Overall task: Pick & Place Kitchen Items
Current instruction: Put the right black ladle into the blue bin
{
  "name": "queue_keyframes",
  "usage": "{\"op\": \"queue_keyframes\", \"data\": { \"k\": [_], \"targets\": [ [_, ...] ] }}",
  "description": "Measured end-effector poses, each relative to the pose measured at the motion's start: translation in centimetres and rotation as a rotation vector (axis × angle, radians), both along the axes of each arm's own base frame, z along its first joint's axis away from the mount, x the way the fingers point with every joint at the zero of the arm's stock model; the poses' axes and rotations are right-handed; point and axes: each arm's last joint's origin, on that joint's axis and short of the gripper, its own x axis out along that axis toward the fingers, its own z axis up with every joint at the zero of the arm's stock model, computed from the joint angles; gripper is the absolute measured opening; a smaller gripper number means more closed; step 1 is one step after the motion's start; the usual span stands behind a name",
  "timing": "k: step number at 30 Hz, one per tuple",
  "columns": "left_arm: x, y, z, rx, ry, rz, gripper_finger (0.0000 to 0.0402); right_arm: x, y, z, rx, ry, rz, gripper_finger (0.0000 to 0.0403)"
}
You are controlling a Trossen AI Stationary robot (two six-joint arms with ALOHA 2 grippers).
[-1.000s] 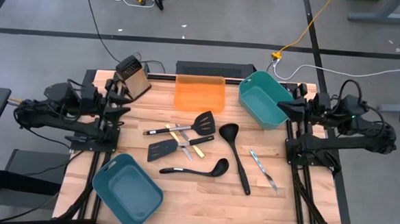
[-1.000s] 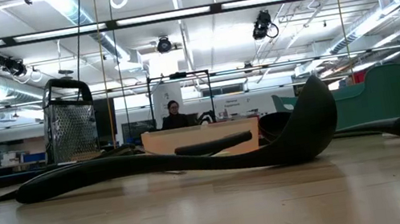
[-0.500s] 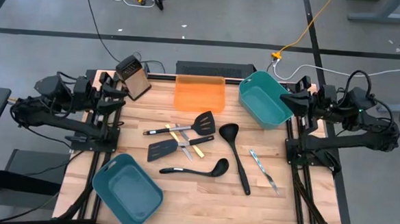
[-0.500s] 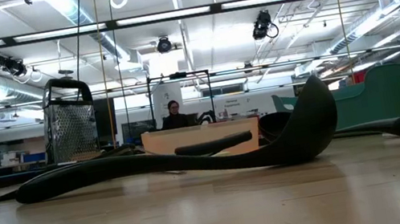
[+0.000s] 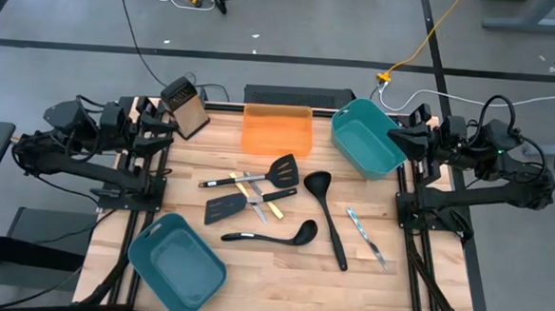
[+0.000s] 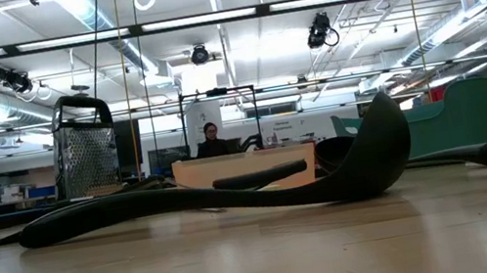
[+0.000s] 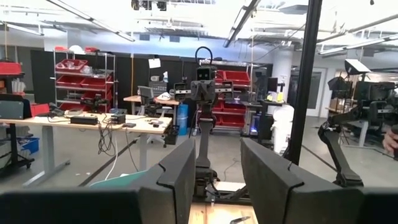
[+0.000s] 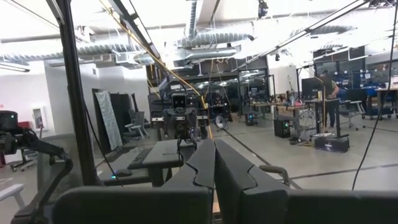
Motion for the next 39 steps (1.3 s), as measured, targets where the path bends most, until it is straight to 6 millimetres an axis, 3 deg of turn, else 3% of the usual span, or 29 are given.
{"op": "queue_keyframes", "data": {
  "k": [30,39],
  "targets": [
    [-0.09,0.00,0.37,-0.063,-0.043,-0.016,0.0134,0.05,0.03,0.01,0.004,-0.001,0.011,0.0007],
    [-0.09,0.03,0.35,-0.009,-0.038,0.008,0.0134,0.04,0.03,0.01,0.004,-0.001,0.010,0.0007]
  ]
}}
